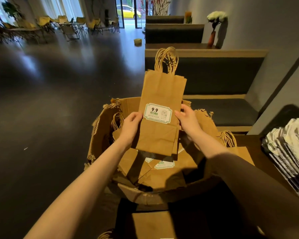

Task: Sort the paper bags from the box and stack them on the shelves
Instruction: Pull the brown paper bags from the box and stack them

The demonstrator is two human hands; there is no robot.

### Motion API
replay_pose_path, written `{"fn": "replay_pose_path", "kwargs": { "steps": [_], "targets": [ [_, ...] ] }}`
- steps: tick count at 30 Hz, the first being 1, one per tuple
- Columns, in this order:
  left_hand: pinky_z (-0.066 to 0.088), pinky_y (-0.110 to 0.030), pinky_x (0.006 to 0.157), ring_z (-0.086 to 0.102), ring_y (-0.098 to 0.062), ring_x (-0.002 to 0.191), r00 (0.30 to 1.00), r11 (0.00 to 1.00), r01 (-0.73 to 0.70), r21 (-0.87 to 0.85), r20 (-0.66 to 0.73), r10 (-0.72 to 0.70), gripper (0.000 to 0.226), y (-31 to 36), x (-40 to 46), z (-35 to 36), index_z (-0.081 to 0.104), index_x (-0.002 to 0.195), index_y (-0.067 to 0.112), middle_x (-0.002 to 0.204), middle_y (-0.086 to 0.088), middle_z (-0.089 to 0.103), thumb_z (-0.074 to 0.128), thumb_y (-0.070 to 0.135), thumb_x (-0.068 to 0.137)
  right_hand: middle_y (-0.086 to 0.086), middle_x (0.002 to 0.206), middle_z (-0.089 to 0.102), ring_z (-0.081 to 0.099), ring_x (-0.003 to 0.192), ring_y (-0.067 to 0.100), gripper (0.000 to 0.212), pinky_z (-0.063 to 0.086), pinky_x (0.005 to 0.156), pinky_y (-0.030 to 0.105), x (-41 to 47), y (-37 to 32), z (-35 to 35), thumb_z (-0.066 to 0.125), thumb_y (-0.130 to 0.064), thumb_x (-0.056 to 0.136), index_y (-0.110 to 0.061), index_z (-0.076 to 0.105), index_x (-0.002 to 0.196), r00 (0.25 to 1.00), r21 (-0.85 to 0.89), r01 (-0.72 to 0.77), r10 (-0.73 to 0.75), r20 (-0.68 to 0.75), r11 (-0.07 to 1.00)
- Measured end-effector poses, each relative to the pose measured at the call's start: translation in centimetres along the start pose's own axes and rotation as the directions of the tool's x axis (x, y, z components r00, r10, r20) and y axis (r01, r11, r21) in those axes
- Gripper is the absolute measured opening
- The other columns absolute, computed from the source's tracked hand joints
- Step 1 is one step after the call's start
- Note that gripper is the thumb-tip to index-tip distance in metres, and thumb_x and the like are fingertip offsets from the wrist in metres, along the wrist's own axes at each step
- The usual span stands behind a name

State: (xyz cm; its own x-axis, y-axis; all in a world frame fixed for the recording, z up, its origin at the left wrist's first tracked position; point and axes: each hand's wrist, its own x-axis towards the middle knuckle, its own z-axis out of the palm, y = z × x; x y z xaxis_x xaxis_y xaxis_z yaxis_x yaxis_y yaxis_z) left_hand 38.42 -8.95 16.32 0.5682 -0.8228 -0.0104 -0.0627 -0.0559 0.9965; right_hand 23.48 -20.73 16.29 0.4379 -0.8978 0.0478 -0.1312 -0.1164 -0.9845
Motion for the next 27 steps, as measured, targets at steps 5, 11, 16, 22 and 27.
{"fn": "replay_pose_path", "kwargs": {
  "steps": [5, 11, 16, 22, 27],
  "targets": [
    [0.042, -0.013, 0.069, 0.053, -0.004, 0.092, 0.995, 0.999, -0.037, 0.035, 0.094, 0.034, 0.029, 1.9, -2.4, 2.4, 0.048, 0.118, 0.012, 0.104, 0.006, 0.055, 0.043, 0.033, 0.098, 0.005, 0.116, 0.066, 0.062, 0.107, 0.018, 0.029, 0.052, 0.091, 0.036, -2.0, -2.2, -1.6, 0.041, -0.011, 0.100, -0.010, 0.057, 0.123, 0.991, 0.088, 0.002, 0.010, -0.134, 0.996],
    [0.042, -0.021, 0.076, 0.052, -0.012, 0.101, 0.988, 0.977, -0.143, 0.159, 0.080, 0.132, 0.035, 4.1, -5.0, 6.5, 0.043, 0.125, 0.008, 0.111, 0.004, 0.053, 0.043, 0.031, 0.099, 0.008, 0.110, 0.067, 0.063, 0.103, 0.020, 0.029, 0.053, 0.081, 0.033, -3.7, -2.7, -4.6, 0.036, -0.018, 0.102, -0.009, 0.060, 0.118, 0.963, 0.208, -0.027, 0.081, -0.256, 0.978],
    [0.049, -0.030, 0.084, 0.062, -0.018, 0.096, 0.940, 0.985, 0.171, 0.002, 0.299, -0.164, 0.034, 6.6, -6.1, 10.5, 0.053, 0.119, 0.011, 0.109, -0.005, 0.065, 0.052, 0.033, 0.094, 0.006, 0.111, 0.066, 0.062, 0.105, 0.020, 0.030, 0.052, 0.085, 0.032, -4.1, -2.9, -10.4, 0.037, -0.020, 0.102, -0.008, 0.058, 0.120, 0.944, 0.182, 0.018, 0.044, -0.327, 0.983],
    [0.059, -0.035, 0.059, 0.066, -0.026, 0.093, 0.773, 0.882, 0.470, 0.023, 0.473, -0.424, 0.040, 7.5, -7.3, 18.4, 0.054, 0.120, 0.021, 0.109, -0.009, 0.065, 0.056, 0.046, 0.088, -0.001, 0.115, 0.059, 0.057, 0.104, 0.011, 0.032, 0.049, 0.074, 0.018, -4.0, -2.7, -19.6, 0.033, -0.019, 0.103, -0.014, 0.048, 0.130, 0.928, 0.158, 0.098, -0.033, -0.370, 0.983],
    [0.058, -0.041, 0.066, 0.066, -0.026, 0.089, 0.788, 0.855, 0.515, -0.058, 0.426, -0.445, 0.028, 7.0, -8.9, 27.9, 0.058, 0.110, 0.015, 0.097, -0.010, 0.067, 0.062, 0.032, 0.087, 0.000, 0.106, 0.064, 0.062, 0.096, 0.011, 0.027, 0.048, 0.071, 0.022, -3.4, -0.6, -28.4, 0.041, -0.024, 0.101, -0.010, 0.051, 0.121, 0.941, 0.121, 0.135, -0.088, -0.327, 0.983]
  ]
}}
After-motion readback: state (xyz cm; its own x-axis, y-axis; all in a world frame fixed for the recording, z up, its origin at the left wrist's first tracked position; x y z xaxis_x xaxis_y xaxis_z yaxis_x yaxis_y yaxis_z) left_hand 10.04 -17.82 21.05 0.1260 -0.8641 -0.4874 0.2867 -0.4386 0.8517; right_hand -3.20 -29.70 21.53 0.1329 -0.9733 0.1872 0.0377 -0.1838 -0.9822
